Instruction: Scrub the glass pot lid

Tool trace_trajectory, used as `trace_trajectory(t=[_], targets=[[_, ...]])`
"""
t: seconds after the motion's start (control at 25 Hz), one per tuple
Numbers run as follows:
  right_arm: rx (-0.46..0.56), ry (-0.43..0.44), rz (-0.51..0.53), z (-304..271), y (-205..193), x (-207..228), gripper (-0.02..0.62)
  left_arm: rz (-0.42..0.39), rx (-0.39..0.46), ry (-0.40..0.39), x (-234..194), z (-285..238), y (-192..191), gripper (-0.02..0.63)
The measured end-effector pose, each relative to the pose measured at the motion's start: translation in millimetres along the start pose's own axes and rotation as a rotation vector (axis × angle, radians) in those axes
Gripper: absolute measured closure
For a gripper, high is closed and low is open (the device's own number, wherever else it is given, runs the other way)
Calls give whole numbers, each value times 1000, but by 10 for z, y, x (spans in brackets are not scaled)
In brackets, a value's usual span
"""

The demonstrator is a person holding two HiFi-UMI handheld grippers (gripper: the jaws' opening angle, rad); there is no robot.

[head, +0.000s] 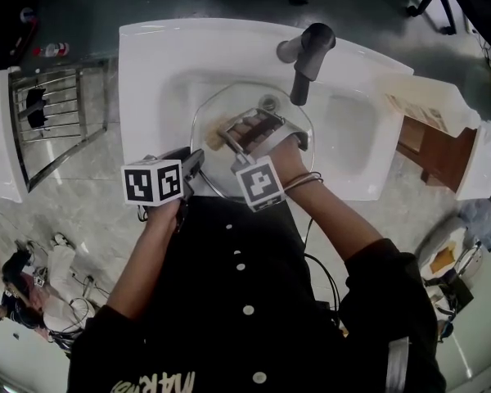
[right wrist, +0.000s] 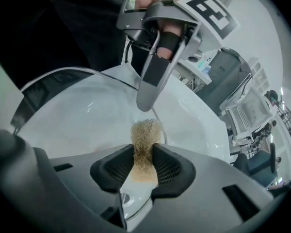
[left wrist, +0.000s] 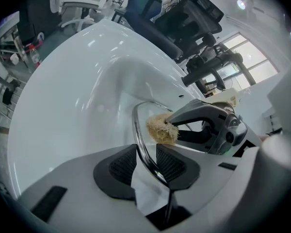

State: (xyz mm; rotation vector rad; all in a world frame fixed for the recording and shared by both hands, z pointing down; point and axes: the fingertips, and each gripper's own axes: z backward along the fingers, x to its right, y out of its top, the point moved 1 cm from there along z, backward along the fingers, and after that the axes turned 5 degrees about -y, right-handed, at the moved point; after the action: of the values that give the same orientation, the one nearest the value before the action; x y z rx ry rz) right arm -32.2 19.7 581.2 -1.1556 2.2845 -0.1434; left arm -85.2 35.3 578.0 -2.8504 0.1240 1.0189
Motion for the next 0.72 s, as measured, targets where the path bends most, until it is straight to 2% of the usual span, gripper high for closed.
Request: trace_trajectory(t=[0.16, 0.4, 0.72], targets=[[35, -8, 25, -84, 132, 19, 462, -3, -5, 12, -16, 13, -12, 460], [40, 29, 69, -100, 130, -1, 463, -3, -6, -2, 5, 7, 4, 460], [33, 156, 148, 80, -45, -269, 463, -5, -18, 12, -40, 12, -8, 463]])
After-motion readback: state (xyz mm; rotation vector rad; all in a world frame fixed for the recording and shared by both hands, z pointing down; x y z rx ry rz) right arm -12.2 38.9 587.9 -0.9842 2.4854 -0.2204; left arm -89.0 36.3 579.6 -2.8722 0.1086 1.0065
